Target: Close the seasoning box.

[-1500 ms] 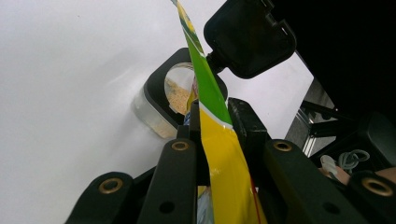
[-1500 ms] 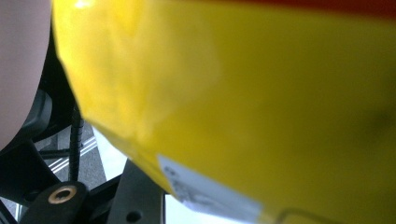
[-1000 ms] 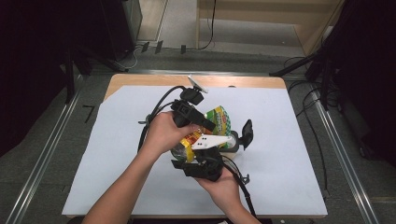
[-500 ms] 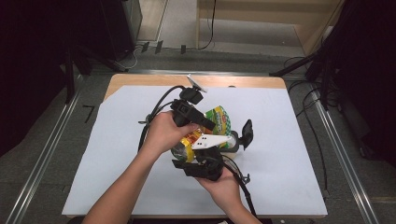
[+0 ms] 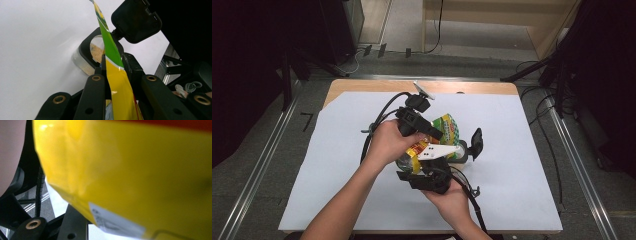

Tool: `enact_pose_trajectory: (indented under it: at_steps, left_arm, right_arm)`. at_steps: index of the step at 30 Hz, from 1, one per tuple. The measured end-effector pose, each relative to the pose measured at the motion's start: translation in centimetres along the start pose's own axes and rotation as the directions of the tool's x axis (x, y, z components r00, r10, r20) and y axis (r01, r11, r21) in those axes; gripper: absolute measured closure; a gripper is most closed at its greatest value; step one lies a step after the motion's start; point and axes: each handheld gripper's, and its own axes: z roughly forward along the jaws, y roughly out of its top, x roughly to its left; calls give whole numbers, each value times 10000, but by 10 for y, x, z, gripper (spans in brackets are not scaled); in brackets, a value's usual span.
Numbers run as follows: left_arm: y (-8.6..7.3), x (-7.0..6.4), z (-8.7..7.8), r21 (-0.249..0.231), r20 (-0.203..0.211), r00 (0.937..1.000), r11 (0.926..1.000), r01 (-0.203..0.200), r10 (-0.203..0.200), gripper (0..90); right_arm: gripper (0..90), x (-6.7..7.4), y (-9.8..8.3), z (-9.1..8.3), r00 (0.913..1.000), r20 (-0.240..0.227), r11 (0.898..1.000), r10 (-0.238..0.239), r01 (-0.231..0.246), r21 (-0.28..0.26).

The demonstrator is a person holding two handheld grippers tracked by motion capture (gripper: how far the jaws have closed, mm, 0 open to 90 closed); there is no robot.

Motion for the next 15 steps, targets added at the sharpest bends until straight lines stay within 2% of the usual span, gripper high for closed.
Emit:
enact_pose_trajectory:
  at_steps: [15]
  left_arm:
    - [0,0,0,-12,8,10000,10000,26,-26,808]
  right_arm:
    - [631,0,0,0,10000,19,10000,-10,10,12]
